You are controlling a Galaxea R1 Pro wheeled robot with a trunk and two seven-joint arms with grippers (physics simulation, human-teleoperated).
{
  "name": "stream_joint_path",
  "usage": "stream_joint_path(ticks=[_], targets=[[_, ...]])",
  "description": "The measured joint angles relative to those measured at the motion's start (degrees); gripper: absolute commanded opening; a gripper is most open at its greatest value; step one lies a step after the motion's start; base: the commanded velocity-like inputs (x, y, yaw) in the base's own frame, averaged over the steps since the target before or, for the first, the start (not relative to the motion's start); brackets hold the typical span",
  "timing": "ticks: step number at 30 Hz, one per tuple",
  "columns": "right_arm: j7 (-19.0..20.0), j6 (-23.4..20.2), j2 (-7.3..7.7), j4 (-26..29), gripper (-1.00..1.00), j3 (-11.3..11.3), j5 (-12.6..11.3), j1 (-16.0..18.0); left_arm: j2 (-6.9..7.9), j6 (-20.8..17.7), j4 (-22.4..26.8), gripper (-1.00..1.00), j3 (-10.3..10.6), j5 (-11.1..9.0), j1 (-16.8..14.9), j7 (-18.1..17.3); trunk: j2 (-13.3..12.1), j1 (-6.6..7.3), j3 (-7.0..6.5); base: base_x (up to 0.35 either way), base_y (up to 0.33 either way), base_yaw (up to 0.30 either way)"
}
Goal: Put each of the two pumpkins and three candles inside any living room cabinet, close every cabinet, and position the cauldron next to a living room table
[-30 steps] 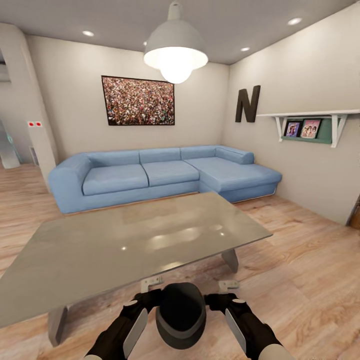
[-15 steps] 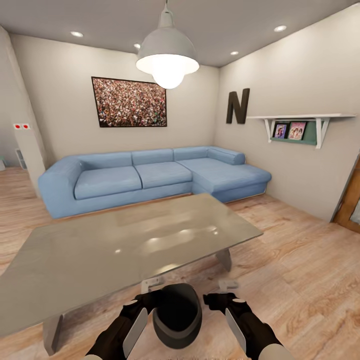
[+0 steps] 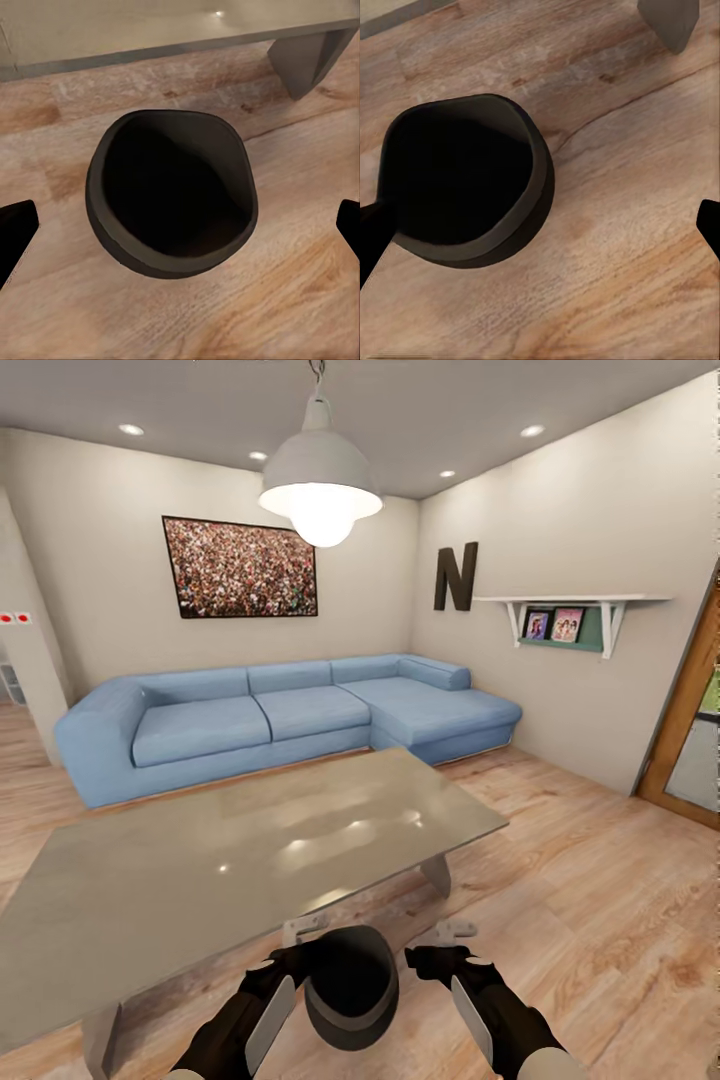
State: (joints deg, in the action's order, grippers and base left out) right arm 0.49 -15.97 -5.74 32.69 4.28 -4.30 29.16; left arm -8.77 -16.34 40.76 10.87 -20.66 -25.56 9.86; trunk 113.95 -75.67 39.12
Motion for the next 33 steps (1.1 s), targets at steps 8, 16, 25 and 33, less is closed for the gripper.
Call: stream_joint_path(ticks=[8,16,25,33], targets=[[0.0,-0.07,-0.03,0.02,1.0,-0.01,0.0,-0.01,0.45,0.01,0.22,1.0,0.03,-1.31,-0.01,0.0,-3.21,1.76,-1.44,-0.197,0.248,-0.247],[-0.01,-0.1,0.01,0.03,1.0,-0.03,-0.04,-0.01,0.55,0.02,0.23,1.0,0.07,-1.84,-0.01,-0.01,-6.42,3.53,-2.87,-0.066,0.141,-0.289],[-0.15,-0.11,0.01,-0.04,1.0,-0.05,-0.01,-0.01,0.55,-0.06,0.23,1.0,0.07,-1.69,-0.01,0.02,-10.03,5.51,-4.49,-0.001,0.004,-0.289],[-0.05,-0.12,0.46,-0.2,1.0,-0.27,-0.29,-0.01,1.86,-0.79,-0.32,1.0,0.07,-1.63,-0.01,0.07,-13.24,7.27,-5.93,0.0,0.0,-0.277]])
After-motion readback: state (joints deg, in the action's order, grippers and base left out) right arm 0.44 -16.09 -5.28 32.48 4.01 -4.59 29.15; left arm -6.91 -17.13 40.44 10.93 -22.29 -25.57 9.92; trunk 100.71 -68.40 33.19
